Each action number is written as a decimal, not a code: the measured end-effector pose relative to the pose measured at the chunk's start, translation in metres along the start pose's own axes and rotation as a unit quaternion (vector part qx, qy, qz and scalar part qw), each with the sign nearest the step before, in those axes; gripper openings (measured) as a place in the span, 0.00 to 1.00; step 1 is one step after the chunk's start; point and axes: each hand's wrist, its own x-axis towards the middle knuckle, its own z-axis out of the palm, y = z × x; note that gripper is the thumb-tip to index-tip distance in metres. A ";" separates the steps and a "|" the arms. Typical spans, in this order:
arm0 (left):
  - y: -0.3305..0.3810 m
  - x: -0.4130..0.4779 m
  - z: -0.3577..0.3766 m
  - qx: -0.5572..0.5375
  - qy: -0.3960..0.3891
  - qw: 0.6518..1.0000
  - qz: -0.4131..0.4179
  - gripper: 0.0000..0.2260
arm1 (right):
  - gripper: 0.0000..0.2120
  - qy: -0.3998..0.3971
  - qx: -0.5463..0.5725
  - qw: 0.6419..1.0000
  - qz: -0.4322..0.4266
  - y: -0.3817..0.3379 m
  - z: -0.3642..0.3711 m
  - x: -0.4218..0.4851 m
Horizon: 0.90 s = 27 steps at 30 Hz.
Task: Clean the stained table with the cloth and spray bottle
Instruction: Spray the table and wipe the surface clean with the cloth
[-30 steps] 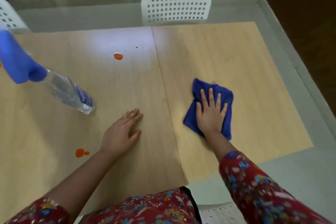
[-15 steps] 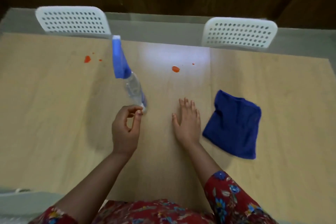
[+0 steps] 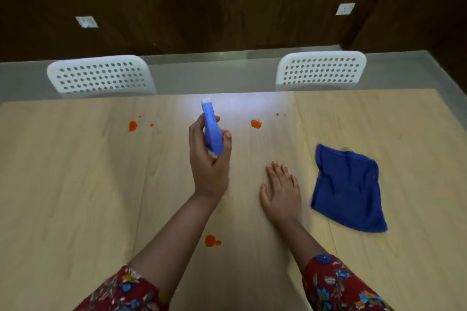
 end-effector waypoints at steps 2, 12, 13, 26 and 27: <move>-0.005 0.007 -0.001 -0.039 -0.007 0.999 0.012 0.13 | 0.29 0.009 0.002 1.000 0.001 -0.001 0.001 0.001; -0.006 0.053 0.023 0.189 -0.297 0.922 -0.160 0.10 | 0.27 0.038 0.020 0.999 0.001 -0.005 -0.004 -0.003; -0.012 0.054 0.025 0.207 -0.309 0.911 -0.178 0.11 | 0.27 0.038 0.022 0.999 0.002 -0.004 -0.003 -0.003; -0.038 0.093 0.017 0.274 -0.213 0.904 -0.249 0.22 | 0.30 0.031 0.031 0.999 -0.010 0.001 0.000 0.000; -0.038 0.093 0.013 0.277 -0.210 0.903 -0.253 0.22 | 0.30 0.029 0.027 0.999 -0.012 0.001 0.000 0.000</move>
